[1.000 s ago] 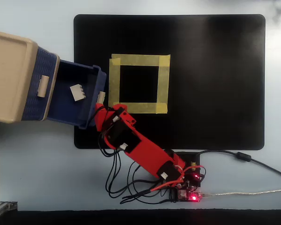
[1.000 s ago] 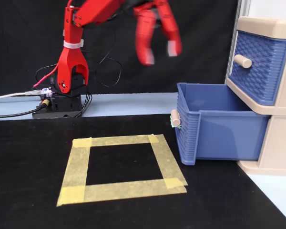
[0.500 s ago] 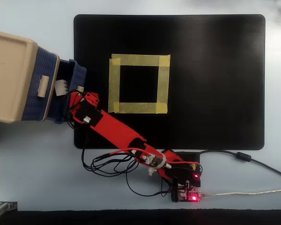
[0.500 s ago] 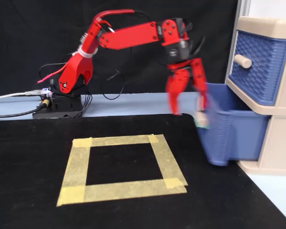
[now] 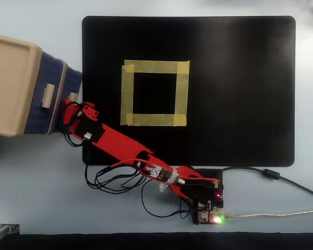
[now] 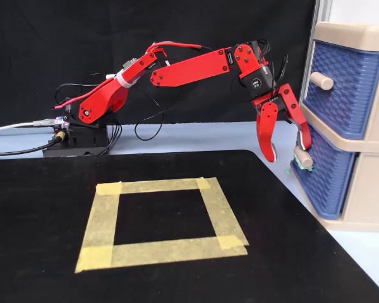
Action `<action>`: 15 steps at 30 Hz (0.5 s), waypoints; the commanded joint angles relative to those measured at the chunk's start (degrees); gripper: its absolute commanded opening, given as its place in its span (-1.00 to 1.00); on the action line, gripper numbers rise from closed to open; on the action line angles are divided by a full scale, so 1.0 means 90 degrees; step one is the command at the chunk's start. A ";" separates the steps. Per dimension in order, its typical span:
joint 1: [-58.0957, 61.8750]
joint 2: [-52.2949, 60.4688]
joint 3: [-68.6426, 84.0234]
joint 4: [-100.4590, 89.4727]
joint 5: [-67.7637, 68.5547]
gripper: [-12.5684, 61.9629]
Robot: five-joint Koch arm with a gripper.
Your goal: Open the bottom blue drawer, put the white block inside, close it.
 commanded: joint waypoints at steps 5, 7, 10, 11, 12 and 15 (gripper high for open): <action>-0.0166 0.0615 -0.0068 0.1748 -0.0820 0.25; 0.0059 0.1270 -0.0068 0.3232 -0.0791 0.25; 0.1260 0.2549 0.0215 0.4111 -0.0059 0.25; 0.1592 0.2900 0.0527 0.4111 0.0391 0.25; 0.1865 0.3252 0.0947 0.4111 0.0937 0.25; 0.2637 0.4609 0.2803 0.4092 0.3281 0.25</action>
